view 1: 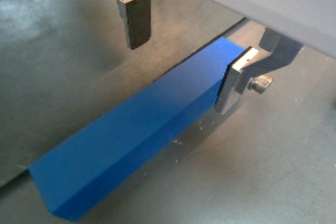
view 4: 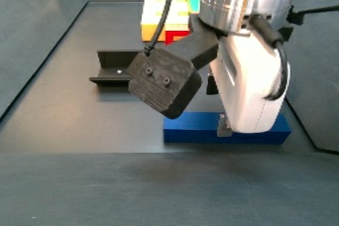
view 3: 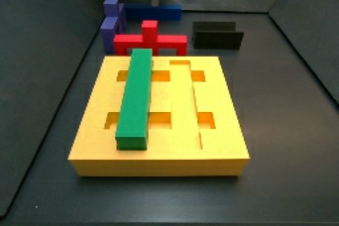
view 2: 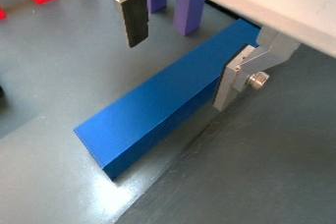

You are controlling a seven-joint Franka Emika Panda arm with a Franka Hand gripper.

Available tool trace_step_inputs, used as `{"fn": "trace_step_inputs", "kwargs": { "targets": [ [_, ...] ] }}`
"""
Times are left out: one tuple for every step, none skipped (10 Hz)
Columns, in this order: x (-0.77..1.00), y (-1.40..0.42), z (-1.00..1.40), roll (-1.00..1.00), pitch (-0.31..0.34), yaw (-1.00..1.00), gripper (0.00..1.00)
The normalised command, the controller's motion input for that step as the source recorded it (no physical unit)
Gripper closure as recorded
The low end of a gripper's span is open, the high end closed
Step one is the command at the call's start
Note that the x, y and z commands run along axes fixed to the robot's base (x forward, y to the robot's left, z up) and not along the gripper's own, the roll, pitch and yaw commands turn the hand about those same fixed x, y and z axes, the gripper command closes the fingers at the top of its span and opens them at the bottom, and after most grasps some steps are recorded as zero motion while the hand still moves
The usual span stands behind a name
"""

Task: Pick up the blue object. Move up. Move to above the board. Insert the blue object.
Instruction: Pick up the blue object.

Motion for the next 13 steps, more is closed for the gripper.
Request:
{"fn": "trace_step_inputs", "kwargs": {
  "targets": [
    [0.05, -0.01, -0.27, -0.22, -0.153, 0.18, 0.0],
    [0.0, 0.0, -0.27, -0.23, -0.17, 0.12, 0.0],
    [0.0, 0.01, -0.26, -0.25, -0.199, 0.0, 0.0],
    [-0.08, 0.0, -0.26, -0.04, -0.151, 0.0, 0.0],
    [-0.08, 0.0, -0.23, -0.05, -0.156, 0.0, 0.0],
    [-0.07, 0.0, -0.17, -0.05, -0.13, 0.0, 0.0],
    [-0.11, 0.0, -0.13, -0.03, -0.114, 0.0, 0.0],
    [-0.15, 0.0, -0.13, -0.01, -0.12, 0.0, 0.0],
    [-0.1, 0.0, -0.07, -0.02, -0.081, 0.0, 0.0],
    [0.0, 0.0, 0.0, 0.0, 0.0, 0.0, 0.0],
    [0.0, 0.0, 0.0, 0.0, 0.0, 0.0, 1.0],
    [0.0, 0.0, 0.0, 0.0, 0.0, 0.0, 1.0],
    [0.0, 0.0, 0.0, 0.0, 0.0, 0.0, 1.0]
  ]
}}
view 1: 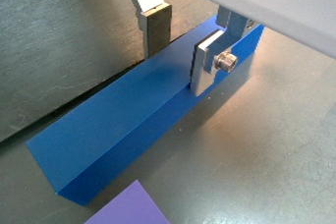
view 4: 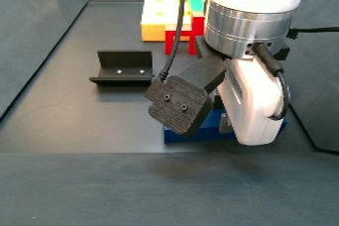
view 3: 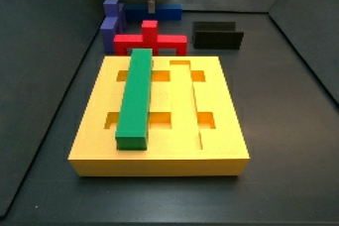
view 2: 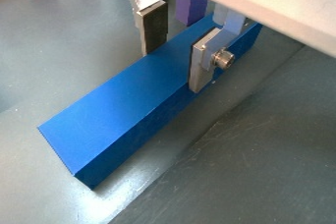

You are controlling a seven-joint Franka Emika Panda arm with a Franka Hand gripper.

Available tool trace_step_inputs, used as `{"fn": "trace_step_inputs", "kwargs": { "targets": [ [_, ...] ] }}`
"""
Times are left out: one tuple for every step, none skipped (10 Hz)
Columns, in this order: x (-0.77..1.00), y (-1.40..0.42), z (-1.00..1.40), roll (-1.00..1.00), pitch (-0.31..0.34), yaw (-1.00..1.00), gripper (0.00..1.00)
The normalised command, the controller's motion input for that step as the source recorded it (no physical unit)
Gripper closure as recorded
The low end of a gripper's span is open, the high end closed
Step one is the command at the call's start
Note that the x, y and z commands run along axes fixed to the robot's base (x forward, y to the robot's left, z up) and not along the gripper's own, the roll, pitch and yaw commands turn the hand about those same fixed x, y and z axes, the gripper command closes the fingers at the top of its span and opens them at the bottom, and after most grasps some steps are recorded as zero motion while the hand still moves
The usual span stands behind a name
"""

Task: Pick up the blue object. Move up. Move to above the board. Insert the blue object.
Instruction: Pick up the blue object.

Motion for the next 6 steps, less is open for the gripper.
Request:
{"fn": "trace_step_inputs", "kwargs": {
  "targets": [
    [0.0, 0.0, 0.0, 0.0, 0.0, 0.0, 1.0],
    [0.0, 0.0, 0.0, 0.0, 0.0, 0.0, 1.0],
    [0.0, 0.0, 0.0, 0.0, 0.0, 0.0, 1.0],
    [0.0, 0.0, 0.0, 0.0, 0.0, 0.0, 1.0],
    [0.0, 0.0, 0.0, 0.0, 0.0, 0.0, 1.0],
    [0.0, 0.0, 0.0, 0.0, 0.0, 0.0, 1.0]
  ]
}}
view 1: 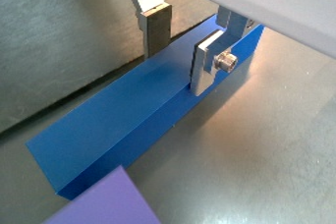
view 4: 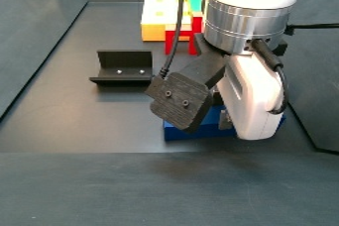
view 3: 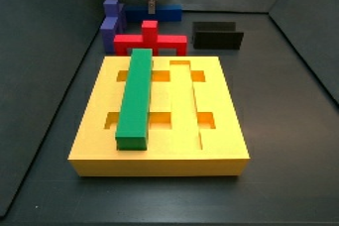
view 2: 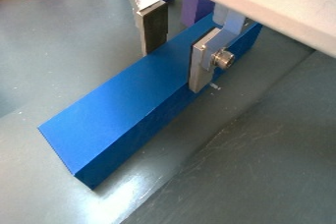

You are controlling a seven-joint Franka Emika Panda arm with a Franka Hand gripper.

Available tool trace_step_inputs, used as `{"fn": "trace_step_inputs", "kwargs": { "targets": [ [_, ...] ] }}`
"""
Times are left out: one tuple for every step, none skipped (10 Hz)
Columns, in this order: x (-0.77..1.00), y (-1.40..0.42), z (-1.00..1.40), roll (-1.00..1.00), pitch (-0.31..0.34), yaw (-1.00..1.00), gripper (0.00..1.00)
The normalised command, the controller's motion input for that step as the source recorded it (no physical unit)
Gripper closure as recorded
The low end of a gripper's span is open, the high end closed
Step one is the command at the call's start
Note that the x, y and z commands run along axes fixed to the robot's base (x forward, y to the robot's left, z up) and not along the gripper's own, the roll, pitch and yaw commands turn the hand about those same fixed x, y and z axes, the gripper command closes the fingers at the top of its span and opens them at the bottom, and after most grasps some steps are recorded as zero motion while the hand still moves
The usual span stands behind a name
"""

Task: Pick up the blue object. Move up. Move to above the board. Insert the blue object.
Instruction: Pick up the blue object.

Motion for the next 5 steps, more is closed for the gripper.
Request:
{"fn": "trace_step_inputs", "kwargs": {
  "targets": [
    [0.0, 0.0, 0.0, 0.0, 0.0, 0.0, 1.0],
    [0.0, 0.0, 0.0, 0.0, 0.0, 0.0, 1.0],
    [0.0, 0.0, 0.0, 0.0, 0.0, 0.0, 1.0],
    [0.0, 0.0, 0.0, 0.0, 0.0, 0.0, 1.0],
    [0.0, 0.0, 0.0, 0.0, 0.0, 0.0, 1.0]
  ]
}}
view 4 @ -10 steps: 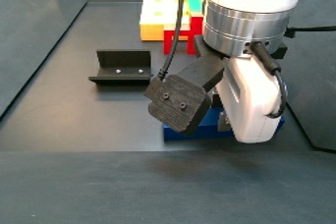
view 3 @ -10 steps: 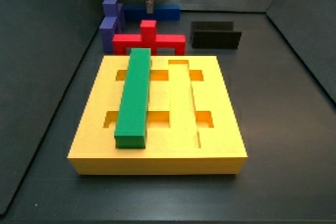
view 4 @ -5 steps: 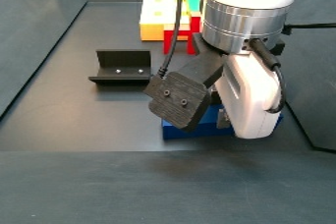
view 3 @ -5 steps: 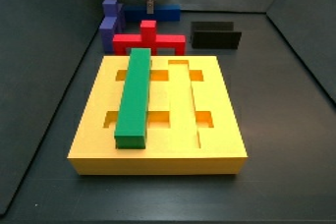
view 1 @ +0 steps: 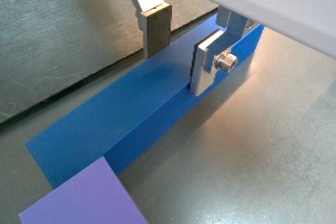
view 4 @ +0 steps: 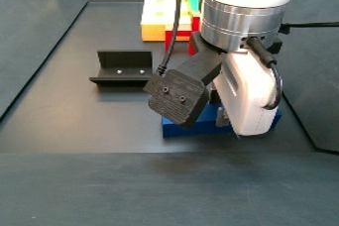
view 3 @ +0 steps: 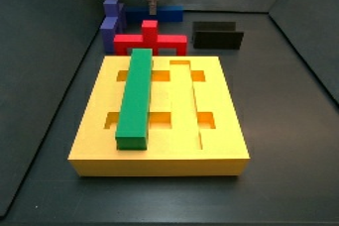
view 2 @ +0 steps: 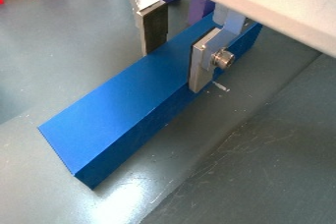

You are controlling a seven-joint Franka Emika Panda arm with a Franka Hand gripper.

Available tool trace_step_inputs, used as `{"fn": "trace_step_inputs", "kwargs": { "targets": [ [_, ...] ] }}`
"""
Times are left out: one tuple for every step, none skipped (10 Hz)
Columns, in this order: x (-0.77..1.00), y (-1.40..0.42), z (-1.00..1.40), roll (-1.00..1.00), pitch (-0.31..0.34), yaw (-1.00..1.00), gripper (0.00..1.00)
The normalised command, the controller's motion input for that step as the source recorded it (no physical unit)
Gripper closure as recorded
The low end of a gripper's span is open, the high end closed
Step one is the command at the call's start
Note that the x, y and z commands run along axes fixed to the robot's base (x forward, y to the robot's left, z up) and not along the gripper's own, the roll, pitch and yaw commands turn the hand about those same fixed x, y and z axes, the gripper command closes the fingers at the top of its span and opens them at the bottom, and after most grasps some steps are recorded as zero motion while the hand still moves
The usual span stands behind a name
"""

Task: Pick up the blue object. Move up. Move to above the board. Insert the blue object.
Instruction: Pick up the blue object, then move up, then move to above the board.

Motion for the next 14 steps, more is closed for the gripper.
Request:
{"fn": "trace_step_inputs", "kwargs": {
  "targets": [
    [0.0, 0.0, 0.0, 0.0, 0.0, 0.0, 1.0],
    [0.0, 0.0, 0.0, 0.0, 0.0, 0.0, 1.0],
    [0.0, 0.0, 0.83, 0.0, 0.0, 0.0, 1.0],
    [-0.02, -0.01, 0.77, 0.0, 0.025, 0.0, 1.0],
    [-0.05, -0.01, 0.64, 0.0, 0.05, 0.01, 1.0],
    [0.0, -0.01, 0.19, 0.06, 0.058, 0.01, 1.0],
    [0.0, 0.0, 1.4, 0.0, 0.0, 0.0, 1.0],
    [-0.01, 0.0, 1.4, -0.04, -0.001, 0.0, 1.0],
    [-0.04, 0.0, 1.4, 0.01, 0.041, 0.0, 1.0],
    [0.0, -0.01, 1.4, 0.03, 0.031, 0.01, 1.0],
    [0.01, 0.0, 1.4, 0.01, 0.043, 0.0, 1.0],
    [0.01, 0.01, 1.4, -0.01, 0.088, 0.0, 1.0],
    [0.0, 0.0, 0.79, 0.01, 0.091, 0.01, 1.0],
    [0.03, 0.0, 0.4, -0.01, 0.077, 0.0, 1.0]
  ]
}}
